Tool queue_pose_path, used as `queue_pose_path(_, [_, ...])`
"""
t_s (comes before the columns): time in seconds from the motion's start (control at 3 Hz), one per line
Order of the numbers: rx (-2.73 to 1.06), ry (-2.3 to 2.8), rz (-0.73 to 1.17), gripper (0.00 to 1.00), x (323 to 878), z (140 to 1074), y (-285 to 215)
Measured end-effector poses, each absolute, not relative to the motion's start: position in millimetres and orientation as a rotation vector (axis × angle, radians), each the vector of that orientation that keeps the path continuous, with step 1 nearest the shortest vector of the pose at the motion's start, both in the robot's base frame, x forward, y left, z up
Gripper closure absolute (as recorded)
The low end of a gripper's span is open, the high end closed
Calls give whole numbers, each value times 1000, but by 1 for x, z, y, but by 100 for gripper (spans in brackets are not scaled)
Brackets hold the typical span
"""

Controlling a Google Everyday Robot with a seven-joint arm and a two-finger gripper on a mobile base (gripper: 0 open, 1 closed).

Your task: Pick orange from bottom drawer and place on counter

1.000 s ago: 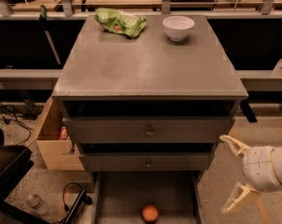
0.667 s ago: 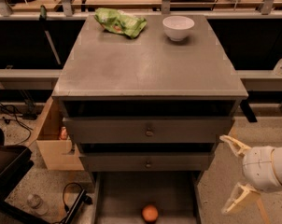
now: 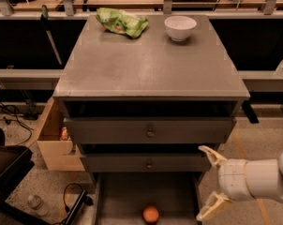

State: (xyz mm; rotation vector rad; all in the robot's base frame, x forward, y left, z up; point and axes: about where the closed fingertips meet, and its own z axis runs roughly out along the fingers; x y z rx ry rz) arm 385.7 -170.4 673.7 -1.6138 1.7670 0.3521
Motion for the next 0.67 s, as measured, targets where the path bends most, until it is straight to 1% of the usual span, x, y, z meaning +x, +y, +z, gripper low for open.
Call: queue_pose_path(0.67, [-1598, 1605, 482, 0, 401, 579, -96])
